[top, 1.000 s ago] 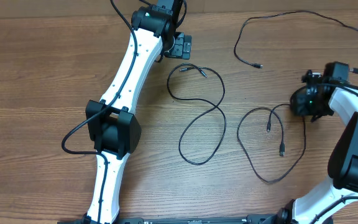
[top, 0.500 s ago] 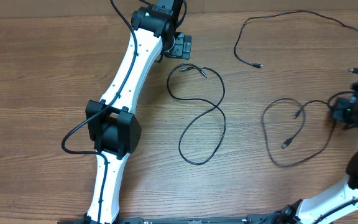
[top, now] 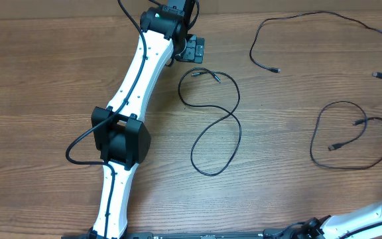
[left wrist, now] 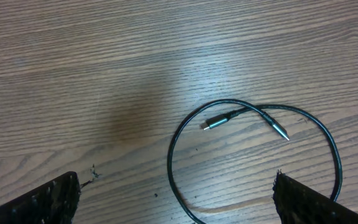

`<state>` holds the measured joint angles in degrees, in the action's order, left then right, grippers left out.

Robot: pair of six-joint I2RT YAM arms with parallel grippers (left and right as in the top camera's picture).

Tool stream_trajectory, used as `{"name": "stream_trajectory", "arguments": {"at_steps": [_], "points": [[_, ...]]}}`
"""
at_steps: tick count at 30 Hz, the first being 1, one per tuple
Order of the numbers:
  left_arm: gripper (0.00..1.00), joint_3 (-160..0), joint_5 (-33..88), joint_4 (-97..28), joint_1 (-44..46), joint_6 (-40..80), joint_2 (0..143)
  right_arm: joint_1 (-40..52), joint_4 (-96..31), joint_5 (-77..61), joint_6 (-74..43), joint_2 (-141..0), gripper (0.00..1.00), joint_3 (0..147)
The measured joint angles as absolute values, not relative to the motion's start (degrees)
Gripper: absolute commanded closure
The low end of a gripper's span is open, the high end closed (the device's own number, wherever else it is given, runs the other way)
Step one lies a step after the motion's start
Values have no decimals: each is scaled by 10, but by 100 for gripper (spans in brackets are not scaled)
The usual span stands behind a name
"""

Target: Untangle cables

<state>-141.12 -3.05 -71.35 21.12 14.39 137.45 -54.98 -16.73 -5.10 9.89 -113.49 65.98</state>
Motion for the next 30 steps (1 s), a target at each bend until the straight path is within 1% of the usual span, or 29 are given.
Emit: {"name": "stream_trajectory", "arguments": {"at_steps": [7,10,12,14,16,18,21,26,30], "points": [[0,-1411,-30,-708,211,144,1374,-540,-168,-50,98,-1135,45,660],[0,-1410,-30,-651,211,144,1374,-526,-170,-50,98,-1135,45,660],[0,-1410,-5,-626,211,135,1374,-515,-171,-50,99,-1135,45,660],[0,-1410,60,-605,210,89,1375,-510,-171,-50,98,-1135,45,660],[0,-1410,149,-599,211,12,1375,-507,-170,-50,98,-1135,45,660],[0,-1410,187,-599,218,-41,1376,-507,-170,-50,99,-1135,45,660],[0,-1410,189,-590,244,-99,1382,-507,-170,-51,98,-1135,45,660],[0,-1410,178,-559,318,-200,1419,-507,-171,-59,98,-1135,48,660],[0,-1409,171,-508,373,-230,1449,-507,-174,-63,99,-1135,48,660]]}}
